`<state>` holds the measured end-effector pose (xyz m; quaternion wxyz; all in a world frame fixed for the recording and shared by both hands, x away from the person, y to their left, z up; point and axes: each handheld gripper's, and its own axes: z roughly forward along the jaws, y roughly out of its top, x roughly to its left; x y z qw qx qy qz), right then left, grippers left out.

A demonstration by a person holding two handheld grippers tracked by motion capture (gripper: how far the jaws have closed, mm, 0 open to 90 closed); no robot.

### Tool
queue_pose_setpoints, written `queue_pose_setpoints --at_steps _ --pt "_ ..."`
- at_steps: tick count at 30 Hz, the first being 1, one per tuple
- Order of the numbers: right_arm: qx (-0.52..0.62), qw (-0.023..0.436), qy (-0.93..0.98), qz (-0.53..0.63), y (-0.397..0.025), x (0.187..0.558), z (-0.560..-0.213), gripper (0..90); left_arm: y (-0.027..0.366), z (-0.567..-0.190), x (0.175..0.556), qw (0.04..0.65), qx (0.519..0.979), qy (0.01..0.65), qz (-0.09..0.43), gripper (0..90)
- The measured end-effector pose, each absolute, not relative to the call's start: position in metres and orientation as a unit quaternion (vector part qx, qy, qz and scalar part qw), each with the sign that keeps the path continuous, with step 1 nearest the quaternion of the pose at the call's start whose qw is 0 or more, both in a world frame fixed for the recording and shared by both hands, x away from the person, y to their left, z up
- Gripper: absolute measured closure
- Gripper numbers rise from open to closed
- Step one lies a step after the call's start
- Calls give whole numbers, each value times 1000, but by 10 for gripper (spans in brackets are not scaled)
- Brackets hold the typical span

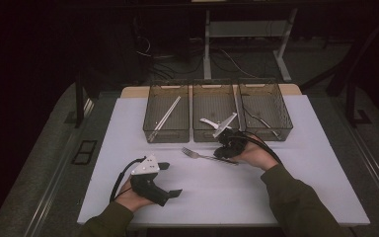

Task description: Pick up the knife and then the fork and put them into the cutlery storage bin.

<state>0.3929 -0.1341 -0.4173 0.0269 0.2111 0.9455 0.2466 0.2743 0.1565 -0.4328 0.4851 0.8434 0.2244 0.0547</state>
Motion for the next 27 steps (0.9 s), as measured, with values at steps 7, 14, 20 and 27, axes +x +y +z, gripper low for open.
queue_pose_setpoints --at_steps 7,14,20,27 --pt "179 14 966 189 -111 399 -412 797 157 -432 274 484 844 222 56 0" --pt "155 10 977 147 -95 405 -417 798 157 -432 274 485 844 221 56 0" --pt "140 7 984 114 -86 407 -418 805 157 -432 274 485 845 220 56 0" --pt "122 16 989 82 -77 405 -417 839 157 -432 274 486 844 221 55 0"
